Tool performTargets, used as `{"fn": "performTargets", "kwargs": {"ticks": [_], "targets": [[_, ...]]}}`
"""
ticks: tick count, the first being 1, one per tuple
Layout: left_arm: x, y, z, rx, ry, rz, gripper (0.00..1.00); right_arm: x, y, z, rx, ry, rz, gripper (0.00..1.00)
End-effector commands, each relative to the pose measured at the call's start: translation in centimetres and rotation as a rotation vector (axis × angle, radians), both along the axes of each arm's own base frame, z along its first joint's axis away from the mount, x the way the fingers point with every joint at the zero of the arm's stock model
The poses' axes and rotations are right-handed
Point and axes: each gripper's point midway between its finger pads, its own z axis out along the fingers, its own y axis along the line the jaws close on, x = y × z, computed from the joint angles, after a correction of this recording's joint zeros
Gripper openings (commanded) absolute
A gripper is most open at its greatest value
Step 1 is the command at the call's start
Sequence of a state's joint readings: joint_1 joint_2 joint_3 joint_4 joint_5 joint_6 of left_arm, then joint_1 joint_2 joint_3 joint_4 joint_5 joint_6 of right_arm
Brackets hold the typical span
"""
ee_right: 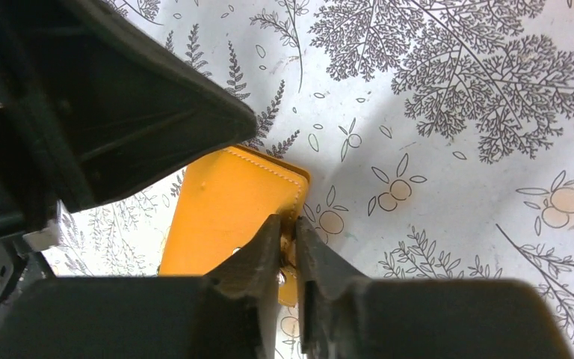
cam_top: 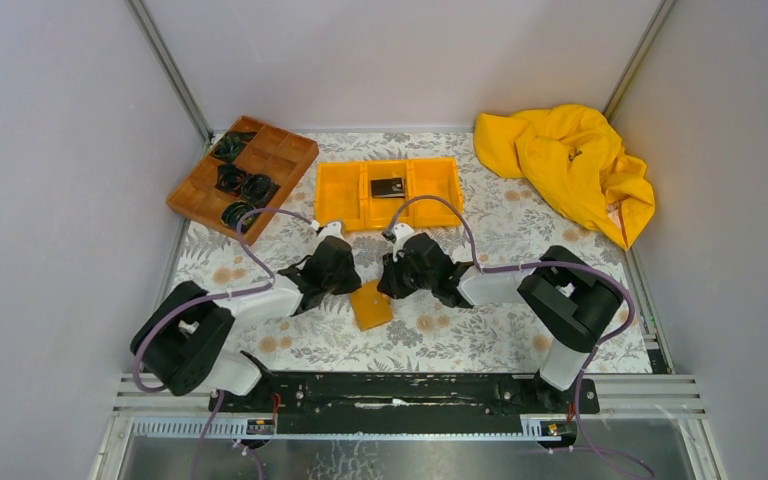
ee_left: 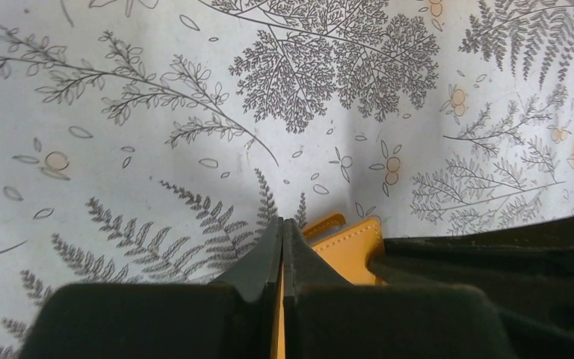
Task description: Take the credit cards out of the card holder
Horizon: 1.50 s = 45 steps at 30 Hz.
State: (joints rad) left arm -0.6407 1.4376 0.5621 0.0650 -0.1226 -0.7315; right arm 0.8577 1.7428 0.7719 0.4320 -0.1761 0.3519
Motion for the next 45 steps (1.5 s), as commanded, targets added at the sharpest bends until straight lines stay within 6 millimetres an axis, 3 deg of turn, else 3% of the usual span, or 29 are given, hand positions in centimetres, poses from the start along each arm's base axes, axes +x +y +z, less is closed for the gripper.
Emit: {"fn": "performTargets", "kwargs": {"ticks": [1,3,10,15,20,30,34,38,45], "targets": [[0.0,0.5,2.2,-0.038,-0.065,0.032,0.0,0.8,1.1,1.4,0.037,-0.034,-0.005,0.09],[0.1,0.9,2.9,-0.037,-0.084,0.045,0.0,0.8,1.0,1.4,0.035,-0.035,-0.01,0.01],[-0.2,1.5,5.1,-0.067,-0.144,0.058,0.0,1.6,0.1,1.8,0.007,-0.063,-0.068,0.0],[-0.7,1.9,5.1,-0.079,-0.155,0.063,0.0,2.4,-1.2,2.5,0.007,-0.087,-0.12,0.0],[-0.6,2.1,5.0,-0.06,-0.156,0.067,0.0,3.3,-2.7,4.5,0.067,-0.113,-0.175,0.0],[2.3,-1.3,7.4,-0.014,-0.248,-0.035,0.0,4.7,-5.6,7.5,0.107,-0.216,-0.298,0.0],[3.3,-2.4,7.1,-0.031,-0.254,-0.03,0.06,5.8,-7.8,8.8,0.03,-0.294,-0.37,0.0],[3.0,-1.8,5.7,-0.023,-0.271,-0.024,0.1,6.5,-8.9,9.6,-0.052,-0.328,-0.397,0.0],[3.0,0.2,6.1,0.06,-0.316,0.003,0.11,7.4,-8.1,10.9,-0.15,-0.278,-0.366,0.0]]}}
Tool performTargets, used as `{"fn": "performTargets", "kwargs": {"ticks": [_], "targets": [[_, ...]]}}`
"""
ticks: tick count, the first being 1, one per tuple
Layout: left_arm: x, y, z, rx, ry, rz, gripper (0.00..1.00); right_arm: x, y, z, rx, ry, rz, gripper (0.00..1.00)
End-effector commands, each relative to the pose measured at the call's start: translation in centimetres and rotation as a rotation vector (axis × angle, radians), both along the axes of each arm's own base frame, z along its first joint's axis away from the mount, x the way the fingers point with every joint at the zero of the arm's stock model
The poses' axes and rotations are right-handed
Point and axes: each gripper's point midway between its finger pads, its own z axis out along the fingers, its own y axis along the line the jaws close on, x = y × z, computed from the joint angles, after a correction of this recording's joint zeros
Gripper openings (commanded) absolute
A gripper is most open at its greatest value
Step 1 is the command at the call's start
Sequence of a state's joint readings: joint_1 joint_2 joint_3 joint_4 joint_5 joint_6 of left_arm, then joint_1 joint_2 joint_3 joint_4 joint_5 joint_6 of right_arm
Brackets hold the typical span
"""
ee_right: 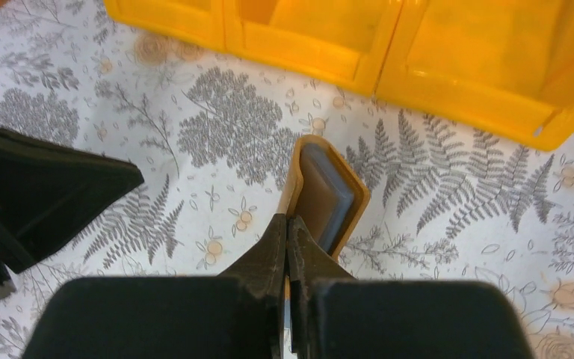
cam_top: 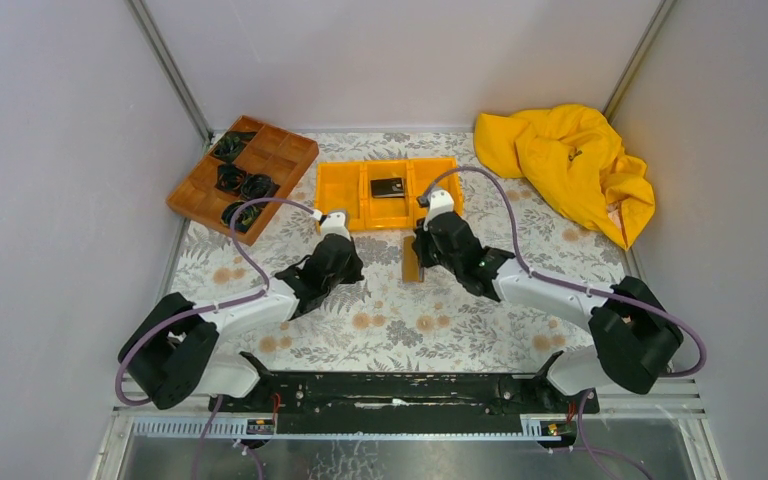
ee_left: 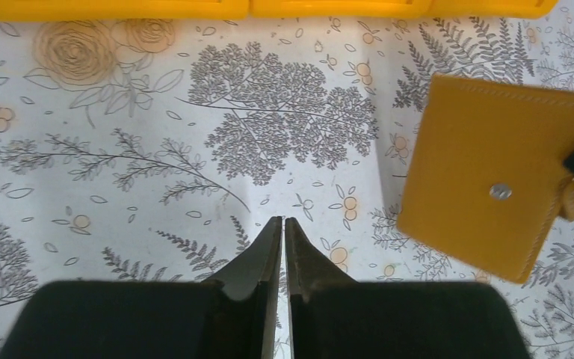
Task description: Take the credit cards out of the card holder
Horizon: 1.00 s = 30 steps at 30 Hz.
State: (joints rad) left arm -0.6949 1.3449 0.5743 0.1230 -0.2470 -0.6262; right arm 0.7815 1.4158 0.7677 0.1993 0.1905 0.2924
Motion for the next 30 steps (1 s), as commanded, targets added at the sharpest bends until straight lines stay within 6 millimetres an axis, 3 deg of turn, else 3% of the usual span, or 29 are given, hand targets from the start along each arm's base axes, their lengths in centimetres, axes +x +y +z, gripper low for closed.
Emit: {"fn": "performTargets", "kwargs": {"ticks": [1,11,13,18,23,28,30], "targets": [[1.1,0.8,1.9,0.01,-0.113,0.029,0.12,1.8,0.3,2.6,-0.062,-0.009,-0.025,0.0],[1.4,0.8,1.1,0.047,-0.084,0.035,0.14,1.8,1.8,-0.8,-0.262,0.093,-0.029,0.0],[1.5,0.9,1.1,0.046,-0.083,0.036,0.14,1.5,2.0,-2.2,-0.321,0.122,-0.031,0.0],[1.5,0.8,1.1,0.046,-0.08,0.034,0.14,1.1,3.9,-2.9,-0.361,0.136,-0.014,0.0],[1.6,0.8,0.7,0.049,-0.072,0.035,0.14,0.7,4.8,-2.6,-0.31,0.126,-0.009,0.0],[1.7,0.8,0.0,0.062,-0.051,0.035,0.14,0.2,5.0,-0.9,-0.303,0.094,-0.006,0.0],[1.6,0.6,-0.3,0.064,-0.041,0.021,0.08,0.0,4.4,-0.6,-0.311,0.094,-0.013,0.0]]}}
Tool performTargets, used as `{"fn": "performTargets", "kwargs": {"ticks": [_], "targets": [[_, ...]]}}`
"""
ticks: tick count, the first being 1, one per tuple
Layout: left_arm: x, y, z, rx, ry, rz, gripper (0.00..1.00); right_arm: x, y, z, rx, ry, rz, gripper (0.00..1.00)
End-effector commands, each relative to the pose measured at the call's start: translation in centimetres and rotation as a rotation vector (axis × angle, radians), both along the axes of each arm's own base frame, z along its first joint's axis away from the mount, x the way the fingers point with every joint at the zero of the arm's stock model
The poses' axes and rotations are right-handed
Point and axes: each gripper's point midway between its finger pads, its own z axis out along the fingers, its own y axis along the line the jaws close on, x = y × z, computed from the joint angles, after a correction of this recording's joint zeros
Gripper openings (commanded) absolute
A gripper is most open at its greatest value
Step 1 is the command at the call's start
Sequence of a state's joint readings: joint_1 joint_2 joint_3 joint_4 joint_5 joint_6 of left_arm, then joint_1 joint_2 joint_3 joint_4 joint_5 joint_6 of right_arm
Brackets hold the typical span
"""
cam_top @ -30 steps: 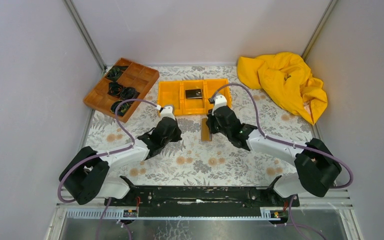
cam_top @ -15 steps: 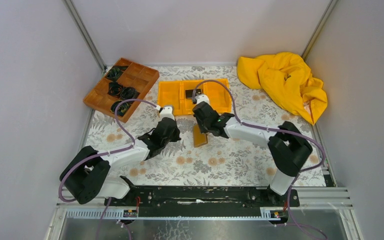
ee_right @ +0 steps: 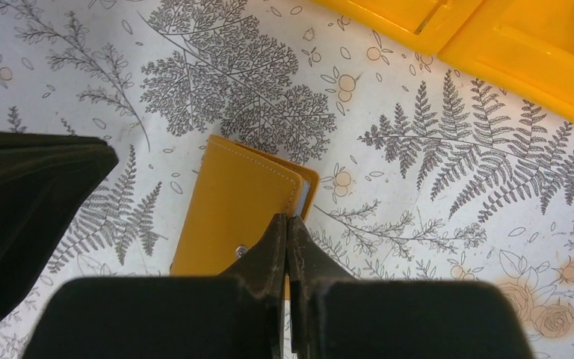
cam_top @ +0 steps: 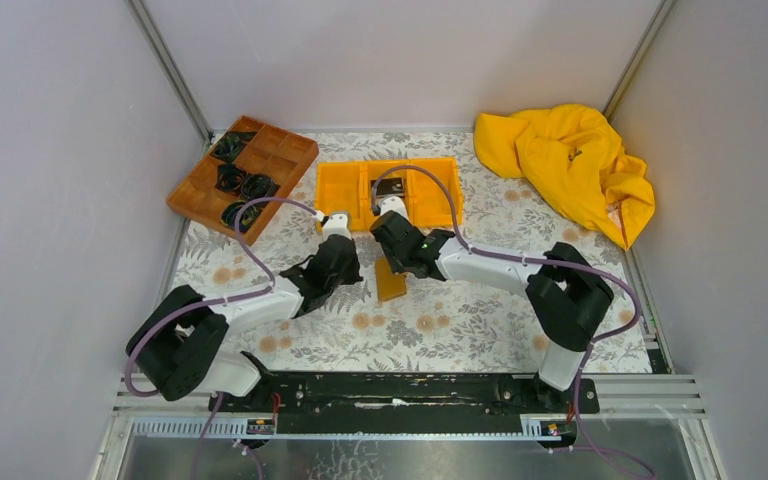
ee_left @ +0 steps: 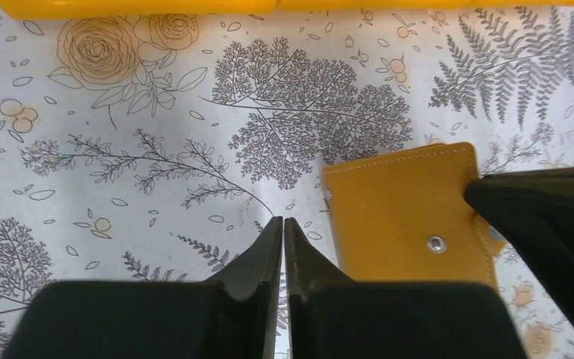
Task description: Take the credit cards out of the card holder
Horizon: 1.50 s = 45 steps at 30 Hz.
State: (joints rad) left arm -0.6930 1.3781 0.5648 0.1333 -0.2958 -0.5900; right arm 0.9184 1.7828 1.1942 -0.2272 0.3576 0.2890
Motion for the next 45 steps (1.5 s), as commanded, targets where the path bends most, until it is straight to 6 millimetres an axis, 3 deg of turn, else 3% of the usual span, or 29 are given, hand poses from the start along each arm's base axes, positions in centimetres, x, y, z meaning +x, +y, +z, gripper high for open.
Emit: {"fn": "performTargets", "kwargs": {"ticks": [1,6,10,12,14,22,27,30,36,45], "targets": [[1.3,-0.8,0.9,-0.012,-0.031,-0.011,0.02,-0.2,0.1,3.6,0.042,-0.064,-0.017,0.0],[0.5,-3.1,-0.1,-0.092,0.012,-0.124,0.0,-1.3,0.0,2.2,0.073,-0.044,0.03,0.01],[-0.4,-5.8,-0.7,-0.188,0.057,-0.231,0.0,-1.8,-0.3,0.7,0.087,-0.03,0.026,0.18],[-0.8,-6.8,-0.8,-0.227,0.07,-0.277,0.0,-2.1,-0.4,0.2,0.09,-0.024,0.027,0.4],[-1.2,-7.6,-1.1,-0.249,0.096,-0.311,0.0,-2.2,-0.6,-0.3,0.092,-0.023,0.02,0.48],[-1.5,-8.4,-2.8,-0.255,0.17,-0.328,0.0,-2.4,-1.5,-0.6,0.089,-0.033,-0.004,0.52],[-1.2,-8.0,-2.8,-0.235,0.165,-0.308,0.0,-2.6,-3.6,-1.4,0.033,-0.039,-0.075,0.51],[-1.2,-7.6,-2.9,-0.217,0.175,-0.292,0.0,-3.0,-4.2,-0.8,0.071,-0.05,-0.11,0.52],[-1.4,-7.6,-2.5,-0.23,0.17,-0.292,0.0,-3.1,-5.9,1.1,0.132,-0.097,-0.222,0.75],[-1.3,-7.5,-2.8,-0.233,0.149,-0.292,0.0,-4.6,-6.8,0.6,0.233,-0.099,-0.295,0.74]]}}
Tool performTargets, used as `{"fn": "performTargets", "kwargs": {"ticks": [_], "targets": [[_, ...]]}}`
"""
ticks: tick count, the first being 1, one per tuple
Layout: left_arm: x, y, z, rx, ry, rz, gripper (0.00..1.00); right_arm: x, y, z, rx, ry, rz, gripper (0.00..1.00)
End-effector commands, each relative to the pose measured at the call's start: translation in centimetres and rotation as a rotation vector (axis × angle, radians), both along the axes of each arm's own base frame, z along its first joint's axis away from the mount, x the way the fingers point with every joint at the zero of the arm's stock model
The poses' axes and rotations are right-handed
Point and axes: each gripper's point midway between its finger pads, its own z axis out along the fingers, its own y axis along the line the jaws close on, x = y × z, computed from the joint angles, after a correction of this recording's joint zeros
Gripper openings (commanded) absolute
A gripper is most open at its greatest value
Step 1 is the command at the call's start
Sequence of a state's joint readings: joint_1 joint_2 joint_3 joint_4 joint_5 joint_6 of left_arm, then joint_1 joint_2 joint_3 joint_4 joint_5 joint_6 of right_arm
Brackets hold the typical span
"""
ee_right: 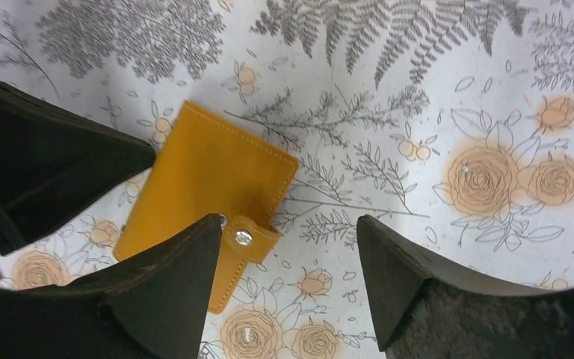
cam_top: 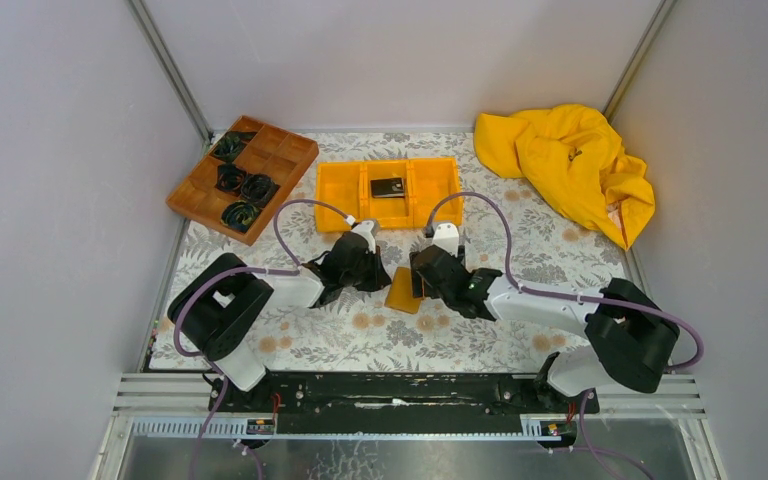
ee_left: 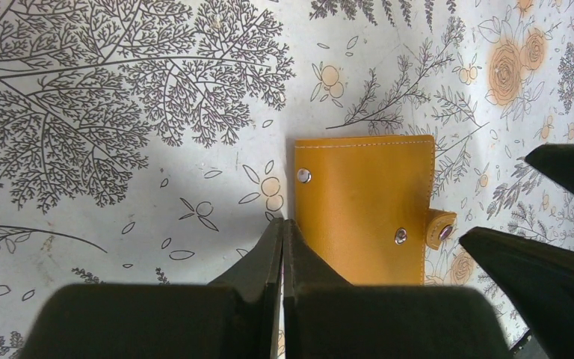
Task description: Take the credit cards out of the card holder
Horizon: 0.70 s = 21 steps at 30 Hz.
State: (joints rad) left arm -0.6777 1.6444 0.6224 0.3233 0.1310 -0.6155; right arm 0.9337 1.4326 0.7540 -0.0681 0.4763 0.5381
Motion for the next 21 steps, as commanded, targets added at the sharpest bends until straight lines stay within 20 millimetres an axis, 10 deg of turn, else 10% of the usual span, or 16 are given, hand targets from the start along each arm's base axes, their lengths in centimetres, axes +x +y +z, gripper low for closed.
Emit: {"fn": "performTargets", "kwargs": {"ticks": [1,14,21], "targets": [[0.7,0.0,1.0,-0.026,-0.047,0.013,0.0,-0.2,0.0,1.0,0.053,-0.046,-0.059,0.73],[1.1,1.2,3.3,-0.033,-0.158,0.05,0.0,-1.5,1.5,4.7,-0.003,-0.241,0.078,0.7],[1.6,1.5,3.6,-0.01,-0.175,0.062,0.0,-0.1,2.1,2.8,-0.03,-0.298,0.036,0.64]]}}
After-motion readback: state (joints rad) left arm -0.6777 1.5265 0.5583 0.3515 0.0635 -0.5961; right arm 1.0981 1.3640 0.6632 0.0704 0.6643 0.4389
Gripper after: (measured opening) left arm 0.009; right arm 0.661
